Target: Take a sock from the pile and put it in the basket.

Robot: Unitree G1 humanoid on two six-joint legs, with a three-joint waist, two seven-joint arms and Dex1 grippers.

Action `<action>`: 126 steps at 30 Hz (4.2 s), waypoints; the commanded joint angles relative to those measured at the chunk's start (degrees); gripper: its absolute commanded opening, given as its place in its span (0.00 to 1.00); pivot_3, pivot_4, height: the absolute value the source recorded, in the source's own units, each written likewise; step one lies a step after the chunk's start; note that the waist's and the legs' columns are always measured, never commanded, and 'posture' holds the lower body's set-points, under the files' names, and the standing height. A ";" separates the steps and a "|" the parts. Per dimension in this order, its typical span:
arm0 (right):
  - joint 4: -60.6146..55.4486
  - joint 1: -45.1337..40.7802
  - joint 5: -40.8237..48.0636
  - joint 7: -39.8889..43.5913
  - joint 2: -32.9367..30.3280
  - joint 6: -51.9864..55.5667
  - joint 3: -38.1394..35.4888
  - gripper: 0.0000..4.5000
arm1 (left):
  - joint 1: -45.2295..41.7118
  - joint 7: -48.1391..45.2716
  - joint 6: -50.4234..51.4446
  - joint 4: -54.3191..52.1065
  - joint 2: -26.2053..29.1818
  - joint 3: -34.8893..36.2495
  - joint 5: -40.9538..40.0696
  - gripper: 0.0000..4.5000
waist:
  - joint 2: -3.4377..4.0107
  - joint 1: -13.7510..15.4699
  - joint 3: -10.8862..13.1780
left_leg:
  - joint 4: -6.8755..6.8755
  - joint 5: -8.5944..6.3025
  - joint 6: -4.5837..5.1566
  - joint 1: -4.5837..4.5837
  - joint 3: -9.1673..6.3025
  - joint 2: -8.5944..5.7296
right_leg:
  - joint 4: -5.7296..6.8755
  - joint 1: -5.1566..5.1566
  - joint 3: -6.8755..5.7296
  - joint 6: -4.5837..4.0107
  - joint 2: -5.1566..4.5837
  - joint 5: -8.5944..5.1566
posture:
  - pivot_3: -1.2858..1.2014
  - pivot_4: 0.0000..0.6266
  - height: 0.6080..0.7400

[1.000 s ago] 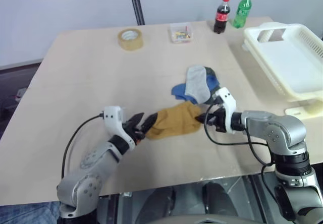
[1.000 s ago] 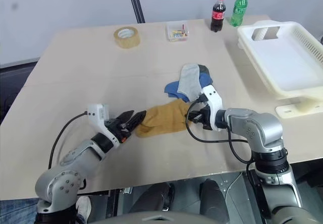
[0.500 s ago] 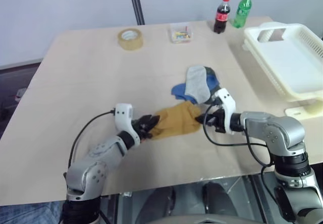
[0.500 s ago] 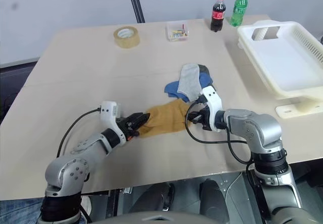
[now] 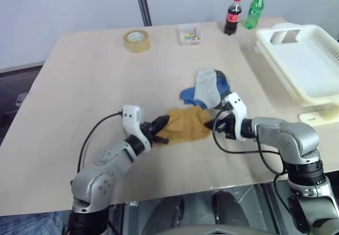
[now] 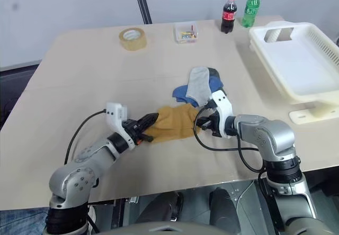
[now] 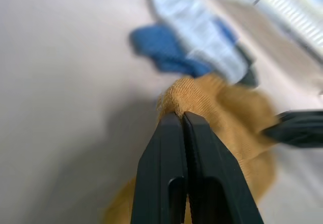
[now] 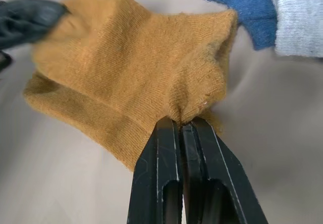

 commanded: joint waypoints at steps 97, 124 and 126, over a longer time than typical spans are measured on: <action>9.71 5.84 -26.29 20.03 -7.70 -48.59 15.77 0.52 | 18.56 2.29 -6.72 -7.70 -0.18 0.20 5.68 0.83 | -0.07 1.38 0.04 | -0.02 -0.02 0.01 0.24 0.02 0.02 | -0.08 0.25 -0.01 0.01 0.03 0.00 | 0.52 0.24 1.00; 6.21 3.08 -22.18 20.69 -2.57 -55.18 12.25 0.52 | 4.29 3.98 10.77 11.63 1.80 6.63 -25.38 0.83 | -0.07 1.51 0.02 | 0.12 -0.02 0.00 0.32 -0.14 0.01 | -0.09 0.46 -0.17 0.01 0.02 0.00 | 0.52 0.24 1.00; 8.91 1.95 -25.06 20.77 -2.03 -57.40 14.85 0.52 | 4.03 3.75 10.64 12.11 1.70 6.63 -26.13 0.83 | -0.07 1.47 0.01 | 0.12 -0.02 0.00 0.33 -0.14 0.01 | -0.08 0.46 -0.17 0.01 0.02 0.00 | 0.52 0.24 1.00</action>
